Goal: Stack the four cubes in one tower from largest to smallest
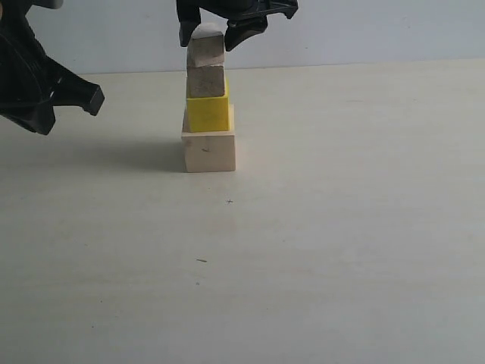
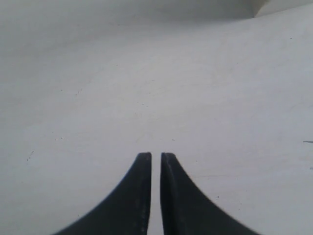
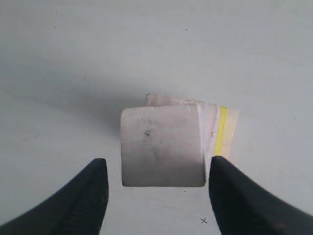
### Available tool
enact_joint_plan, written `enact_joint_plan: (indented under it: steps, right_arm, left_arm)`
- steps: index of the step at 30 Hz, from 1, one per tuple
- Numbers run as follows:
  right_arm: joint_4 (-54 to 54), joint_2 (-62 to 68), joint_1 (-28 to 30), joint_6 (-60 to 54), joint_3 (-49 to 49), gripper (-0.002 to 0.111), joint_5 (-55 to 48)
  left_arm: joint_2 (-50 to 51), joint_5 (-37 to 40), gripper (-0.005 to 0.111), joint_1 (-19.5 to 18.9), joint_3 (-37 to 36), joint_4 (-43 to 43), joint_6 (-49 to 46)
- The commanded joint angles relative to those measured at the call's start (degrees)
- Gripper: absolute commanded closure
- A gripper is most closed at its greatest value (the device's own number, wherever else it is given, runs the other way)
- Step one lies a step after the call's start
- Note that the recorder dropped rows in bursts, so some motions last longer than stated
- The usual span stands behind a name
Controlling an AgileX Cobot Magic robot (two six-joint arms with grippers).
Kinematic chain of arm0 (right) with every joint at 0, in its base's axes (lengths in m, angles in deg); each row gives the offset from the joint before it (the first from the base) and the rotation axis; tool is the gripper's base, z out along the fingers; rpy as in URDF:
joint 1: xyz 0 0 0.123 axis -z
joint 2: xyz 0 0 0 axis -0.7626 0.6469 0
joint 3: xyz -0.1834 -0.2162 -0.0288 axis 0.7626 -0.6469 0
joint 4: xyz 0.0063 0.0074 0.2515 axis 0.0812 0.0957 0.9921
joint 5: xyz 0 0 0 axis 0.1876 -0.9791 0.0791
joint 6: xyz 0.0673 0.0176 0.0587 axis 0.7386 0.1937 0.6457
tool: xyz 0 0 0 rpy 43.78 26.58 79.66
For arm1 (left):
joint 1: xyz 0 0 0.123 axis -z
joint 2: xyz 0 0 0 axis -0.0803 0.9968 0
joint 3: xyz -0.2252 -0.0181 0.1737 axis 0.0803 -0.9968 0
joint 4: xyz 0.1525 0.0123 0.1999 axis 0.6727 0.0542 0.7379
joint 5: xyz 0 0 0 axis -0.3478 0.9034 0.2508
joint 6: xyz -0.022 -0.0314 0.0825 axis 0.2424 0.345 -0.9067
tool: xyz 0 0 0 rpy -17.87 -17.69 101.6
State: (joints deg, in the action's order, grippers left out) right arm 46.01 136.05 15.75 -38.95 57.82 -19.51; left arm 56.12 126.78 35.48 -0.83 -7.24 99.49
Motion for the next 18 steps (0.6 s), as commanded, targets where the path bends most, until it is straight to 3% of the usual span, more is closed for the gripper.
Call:
enact_joint_plan:
  steps: [1,18]
  right_arm:
    - [-0.05,-0.19,-0.07,-0.18,0.77,0.050,-0.31]
    - [-0.68,-3.42,-0.07,-3.43,0.77,0.050,-5.41]
  left_arm:
    - [-0.56,-0.13,0.097,-0.06,-0.21,-0.07,0.41]
    - [-0.56,-0.13,0.097,-0.06,-0.21,-0.07,0.41]
